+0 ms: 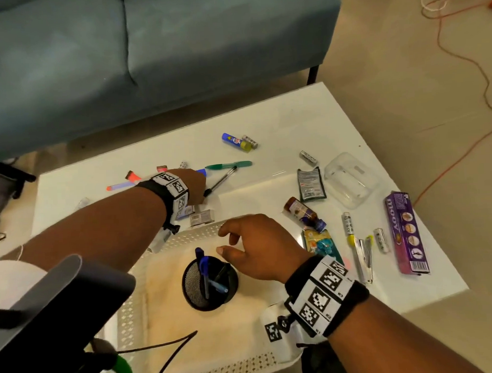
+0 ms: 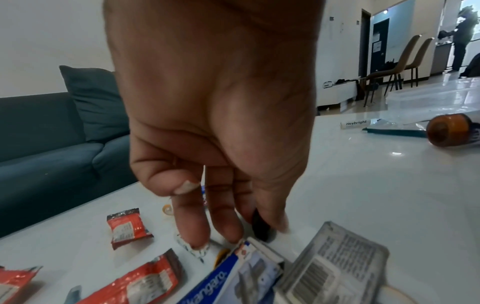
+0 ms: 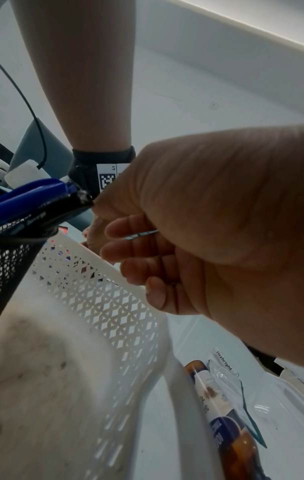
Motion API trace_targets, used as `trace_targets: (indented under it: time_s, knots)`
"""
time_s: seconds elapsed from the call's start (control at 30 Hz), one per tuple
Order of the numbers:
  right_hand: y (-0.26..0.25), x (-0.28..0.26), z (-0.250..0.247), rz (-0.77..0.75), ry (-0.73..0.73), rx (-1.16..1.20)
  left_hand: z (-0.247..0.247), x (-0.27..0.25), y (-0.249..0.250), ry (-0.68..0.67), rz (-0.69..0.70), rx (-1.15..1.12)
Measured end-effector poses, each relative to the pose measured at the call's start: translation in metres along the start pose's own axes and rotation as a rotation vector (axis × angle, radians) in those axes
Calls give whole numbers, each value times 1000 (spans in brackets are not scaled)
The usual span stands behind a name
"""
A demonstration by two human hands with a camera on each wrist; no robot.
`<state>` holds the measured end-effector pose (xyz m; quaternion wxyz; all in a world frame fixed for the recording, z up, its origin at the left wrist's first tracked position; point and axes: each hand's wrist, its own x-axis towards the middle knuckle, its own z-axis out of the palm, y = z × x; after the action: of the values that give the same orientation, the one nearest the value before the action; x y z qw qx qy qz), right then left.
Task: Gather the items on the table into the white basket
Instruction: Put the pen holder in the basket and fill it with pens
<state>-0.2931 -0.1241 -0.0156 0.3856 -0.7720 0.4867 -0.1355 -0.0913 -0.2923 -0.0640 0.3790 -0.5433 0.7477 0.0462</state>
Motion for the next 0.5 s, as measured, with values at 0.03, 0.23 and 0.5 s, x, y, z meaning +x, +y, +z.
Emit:
trace_targets:
  time_s: [0.03,0.23,0.5]
  knots:
    - [0,1,0,-4,-3,5,-2,-2,1,-18,5,2]
    - [4,1,-1,1,68,-6,-36,-56,-7,129,-27,-199]
    - [-19,-7,-13,-128,349,59,-34,-239,-6,427,-78,-721]
